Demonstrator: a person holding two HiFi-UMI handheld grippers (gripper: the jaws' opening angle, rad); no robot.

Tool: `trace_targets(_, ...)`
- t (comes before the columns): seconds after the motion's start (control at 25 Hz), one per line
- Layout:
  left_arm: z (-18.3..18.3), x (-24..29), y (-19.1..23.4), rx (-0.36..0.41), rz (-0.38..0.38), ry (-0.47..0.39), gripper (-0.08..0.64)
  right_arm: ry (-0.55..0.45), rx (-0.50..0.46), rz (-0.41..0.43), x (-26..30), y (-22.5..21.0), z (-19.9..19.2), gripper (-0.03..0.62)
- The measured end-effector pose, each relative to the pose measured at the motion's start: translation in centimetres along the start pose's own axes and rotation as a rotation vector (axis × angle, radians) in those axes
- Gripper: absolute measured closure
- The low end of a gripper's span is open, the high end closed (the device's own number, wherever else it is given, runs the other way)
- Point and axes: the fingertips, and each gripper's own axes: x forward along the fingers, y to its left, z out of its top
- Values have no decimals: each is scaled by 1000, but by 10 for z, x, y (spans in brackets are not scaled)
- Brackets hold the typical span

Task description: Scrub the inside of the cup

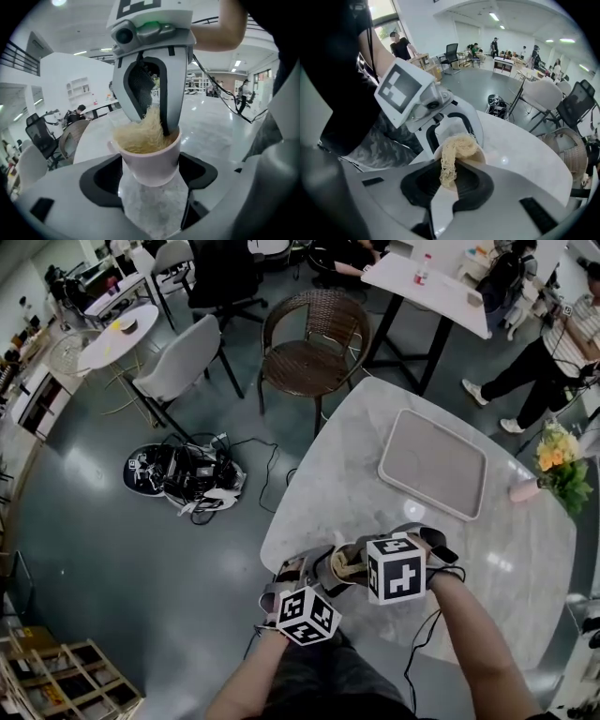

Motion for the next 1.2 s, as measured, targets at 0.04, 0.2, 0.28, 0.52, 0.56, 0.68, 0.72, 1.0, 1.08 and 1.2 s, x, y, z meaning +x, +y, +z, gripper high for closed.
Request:
trace_targets(0.04, 0, 0, -1, 31, -34, 2, 176, -13, 7, -2, -3, 1, 0, 531)
trace_targets(0.2, -2, -2, -4, 145, -166, -2, 180, -44, 25, -26, -15, 3, 0, 531)
trace_targets(0.28, -5, -5, -6, 208, -240, -10, 184, -51, 27, -45, -20, 2, 0, 531)
trace_targets(0.52, -10, -8, -6, 393, -370, 5, 187, -39, 19, -94, -10, -3, -5, 531)
trace_targets(0.56, -10, -8, -5, 375, -359, 6, 186, -40, 29, -107, -8, -4, -7, 529)
trace_targets(0.68, -7, -11, -1, 258, -276, -9, 173, -59, 68, -134, -9, -5, -9, 529)
trace_targets(0.72, -5, -14, 1, 204, -236, -20, 169, -65, 82, -139, -11, -6, -9, 529)
trace_targets(1.0, 7, -24, -3, -116, 65, -93, 150, -78, 162, -110, -15, -4, -3, 524)
trace_targets(1.08, 12, -19, -7, -150, 122, -82, 150, -65, 156, -110, -12, -5, -1, 499)
trace_targets(1.2, 18, -13, -1, -153, 230, -44, 147, -3, 111, -156, -3, -11, -3, 485)
